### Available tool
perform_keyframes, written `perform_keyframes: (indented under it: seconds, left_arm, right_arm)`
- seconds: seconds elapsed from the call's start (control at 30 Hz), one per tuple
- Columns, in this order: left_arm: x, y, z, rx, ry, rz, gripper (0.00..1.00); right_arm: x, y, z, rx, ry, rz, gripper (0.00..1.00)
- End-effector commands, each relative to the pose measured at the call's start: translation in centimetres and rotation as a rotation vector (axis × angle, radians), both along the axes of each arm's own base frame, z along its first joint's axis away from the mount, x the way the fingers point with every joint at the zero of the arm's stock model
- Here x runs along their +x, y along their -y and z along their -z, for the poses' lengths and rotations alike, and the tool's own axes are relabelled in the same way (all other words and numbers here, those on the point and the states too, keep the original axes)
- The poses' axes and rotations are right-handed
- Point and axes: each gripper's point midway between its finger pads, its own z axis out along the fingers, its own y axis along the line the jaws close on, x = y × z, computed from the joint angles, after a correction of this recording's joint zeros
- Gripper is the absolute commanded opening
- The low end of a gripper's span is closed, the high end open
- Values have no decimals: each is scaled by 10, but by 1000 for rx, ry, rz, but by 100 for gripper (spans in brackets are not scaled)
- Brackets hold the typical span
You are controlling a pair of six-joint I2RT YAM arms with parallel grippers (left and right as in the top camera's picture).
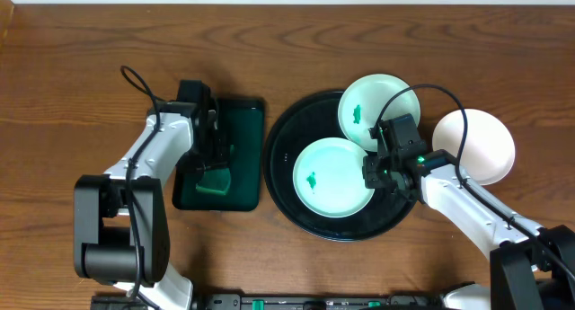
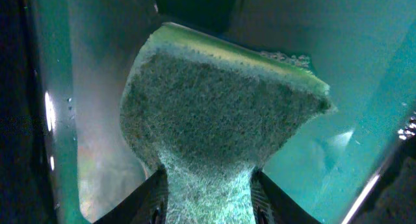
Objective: Clean dirty plates on tray and stack at the side
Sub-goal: 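Move the left gripper down to the green sponge in the tray, then grasp the green sponge with the left gripper and lift it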
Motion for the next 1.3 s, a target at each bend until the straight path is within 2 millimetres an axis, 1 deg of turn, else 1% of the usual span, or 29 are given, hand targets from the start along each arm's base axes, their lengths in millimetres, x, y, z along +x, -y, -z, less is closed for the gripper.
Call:
perform_keyframes:
  seconds: [0.0,0.07,0.13,0.3,0.33,0.43,0.53,0.6,0.63,0.7,0.87,1.03,1.07,1.1,1.13,1.17,1.2,1.23,1.27]
  left_arm:
    - [-8,-1,10,8,-23,16,43]
    - [-10,-2,12,8,-29,16,44]
    - [-15,-2,16,9,-39,16,47]
    - [-17,-2,18,9,-46,16,46]
    - [-17,-2,18,8,-46,16,45]
    - [-17,-2,18,8,-45,16,35]
    - [-17,-2,18,8,-45,16,25]
    - [-17,-2,18,8,-45,16,19]
    - [-17,-2,18,8,-45,16,13]
    - [-17,-2,17,8,-45,16,8]
    - [-13,-2,12,7,-24,16,8]
    - [-3,-1,-6,4,38,12,7]
    - [0,-1,-15,2,70,12,7]
    - [2,-1,-21,0,89,8,7]
    - [3,-1,-26,-1,105,3,7]
    - [5,-1,-32,-4,127,-6,7]
    - [6,0,-38,-6,145,-15,7]
    - [7,0,-44,-8,163,-21,7]
    - [9,0,-50,-10,186,-23,7]
  right_arm:
    - [5,-1,-6,9,18,-1,36]
    - [5,-1,-6,9,18,-1,36]
    - [5,-1,-6,9,18,-1,36]
    - [5,-1,-6,10,19,-1,35]
    - [5,-1,-6,10,19,-1,35]
    - [5,-1,-6,10,19,-1,35]
    - [5,-1,-6,10,20,-1,38]
    - [6,-1,-6,11,21,-1,44]
    - [6,-1,-6,11,21,-1,45]
    - [6,-2,-6,11,22,-3,44]
    - [6,-2,-6,11,24,-3,44]
    - [5,-4,-3,10,20,-9,43]
    - [4,-5,-1,9,18,-12,42]
    - [4,-5,0,8,15,-13,38]
    - [5,-5,1,8,15,-13,31]
    - [5,-5,1,8,15,-13,20]
    - [5,-5,1,8,15,-13,12]
    - [5,-5,1,8,15,-13,5]
    - [5,-5,1,8,15,-13,1]
